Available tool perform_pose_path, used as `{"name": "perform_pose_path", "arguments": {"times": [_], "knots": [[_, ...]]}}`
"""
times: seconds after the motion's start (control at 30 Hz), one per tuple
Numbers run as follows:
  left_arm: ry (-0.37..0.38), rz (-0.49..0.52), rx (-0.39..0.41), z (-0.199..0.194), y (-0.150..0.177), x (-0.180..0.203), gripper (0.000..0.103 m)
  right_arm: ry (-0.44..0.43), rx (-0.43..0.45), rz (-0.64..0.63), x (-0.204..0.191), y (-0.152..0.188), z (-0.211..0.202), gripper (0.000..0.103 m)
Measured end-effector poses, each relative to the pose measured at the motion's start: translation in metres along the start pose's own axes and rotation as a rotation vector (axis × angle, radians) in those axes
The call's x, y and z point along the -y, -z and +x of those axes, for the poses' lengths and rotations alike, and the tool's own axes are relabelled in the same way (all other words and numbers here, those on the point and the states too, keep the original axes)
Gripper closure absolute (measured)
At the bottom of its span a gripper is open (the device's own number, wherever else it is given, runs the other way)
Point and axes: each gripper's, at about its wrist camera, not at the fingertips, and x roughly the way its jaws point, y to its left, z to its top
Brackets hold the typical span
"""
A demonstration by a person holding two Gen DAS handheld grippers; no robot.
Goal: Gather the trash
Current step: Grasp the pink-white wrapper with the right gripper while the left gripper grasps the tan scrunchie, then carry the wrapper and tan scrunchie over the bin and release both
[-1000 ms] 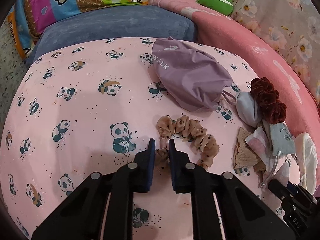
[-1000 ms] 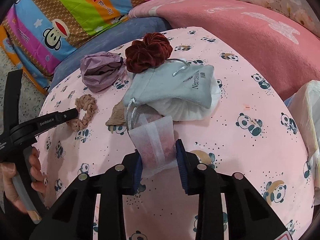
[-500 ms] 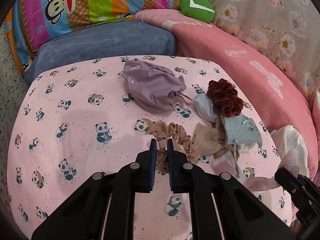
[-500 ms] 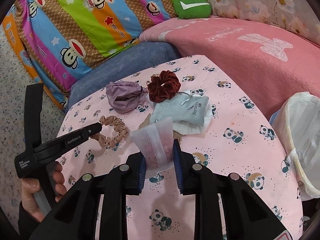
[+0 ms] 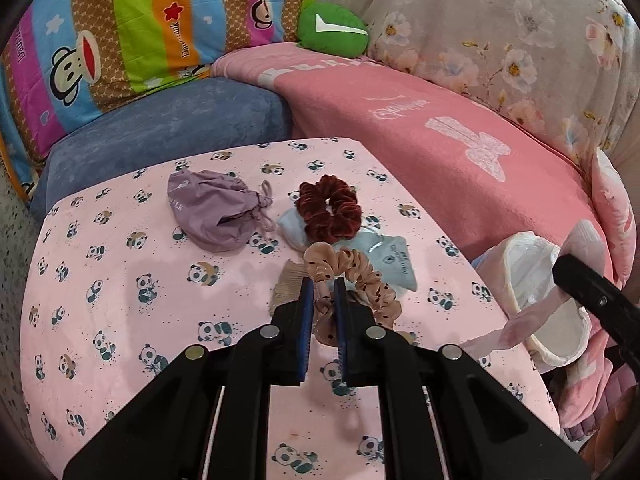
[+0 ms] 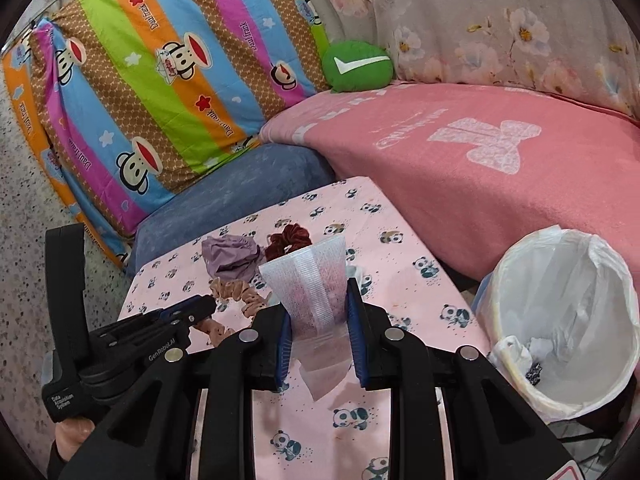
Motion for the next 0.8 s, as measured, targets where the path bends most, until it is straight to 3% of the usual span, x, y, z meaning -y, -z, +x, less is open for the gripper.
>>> {"name": "perform_pose_path", "arguments": {"times": [0.43, 0.8], "knots": [[0.067, 0.133, 0.025, -0.004, -0.013, 0.087, 0.093, 0.114, 0.111, 0.058, 0.077, -0.031, -0.052, 0.078], [0.138, 0.245, 0.009, 0.008, -0.017, 0.162, 0.092, 0.202, 0.124, 0.130, 0.150, -0.031, -0.074, 0.078]]}}
